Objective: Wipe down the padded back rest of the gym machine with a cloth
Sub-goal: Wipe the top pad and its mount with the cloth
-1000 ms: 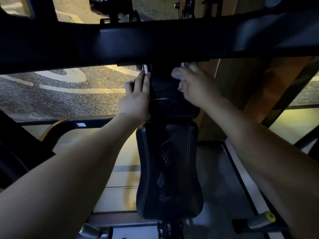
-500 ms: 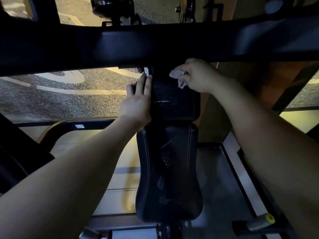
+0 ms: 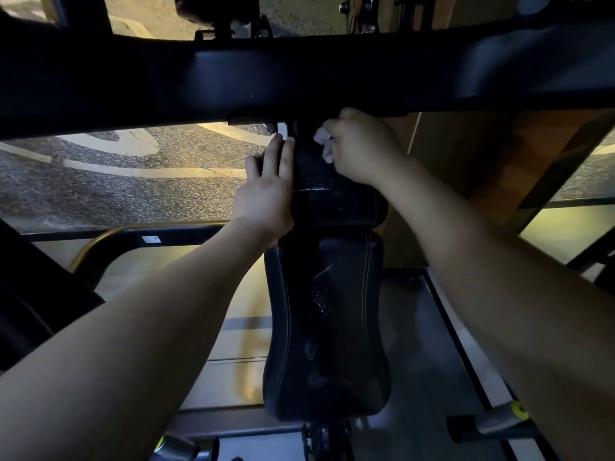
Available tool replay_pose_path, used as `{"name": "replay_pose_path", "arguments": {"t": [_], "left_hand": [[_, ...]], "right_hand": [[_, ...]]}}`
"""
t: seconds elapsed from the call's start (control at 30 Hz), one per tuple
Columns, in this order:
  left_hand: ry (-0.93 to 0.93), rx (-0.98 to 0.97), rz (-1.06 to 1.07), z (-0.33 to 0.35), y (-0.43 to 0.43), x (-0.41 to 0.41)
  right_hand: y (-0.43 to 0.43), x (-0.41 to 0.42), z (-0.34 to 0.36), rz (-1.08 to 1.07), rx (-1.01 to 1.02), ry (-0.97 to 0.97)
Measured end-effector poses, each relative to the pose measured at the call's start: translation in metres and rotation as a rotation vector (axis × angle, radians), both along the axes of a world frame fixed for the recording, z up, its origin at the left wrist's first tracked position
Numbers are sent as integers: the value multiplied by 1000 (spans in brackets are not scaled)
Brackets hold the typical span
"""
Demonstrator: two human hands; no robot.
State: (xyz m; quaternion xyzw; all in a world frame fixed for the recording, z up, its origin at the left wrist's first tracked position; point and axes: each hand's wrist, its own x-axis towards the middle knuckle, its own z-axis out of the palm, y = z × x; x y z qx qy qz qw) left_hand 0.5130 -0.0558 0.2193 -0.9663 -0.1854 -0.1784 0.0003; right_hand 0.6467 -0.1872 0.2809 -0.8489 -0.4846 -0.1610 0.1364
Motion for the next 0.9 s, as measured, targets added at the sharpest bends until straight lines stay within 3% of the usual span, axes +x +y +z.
{"name": "replay_pose_path", "arguments": {"t": [0.27,0.4,0.53,0.63,0.77,0.9], "left_hand": [[81,-117,-127,10,17,-18],[46,-364,-195,10,40,-32],[15,-478,-175,19,47,-35],[24,-470,-166,25,45,-35],[63,-472,-166,26,44,-32],[87,-429,-131,23,33,-30]], "right_hand": [[-10,-4,8,-45,-11,4],[-1,-9,5,-135,30,98],[33,-42,-2,-15,92,112],[31,-35,0,44,75,112],[2,-4,3,-57,46,107],[23,-27,-2,-96,94,97]]}}
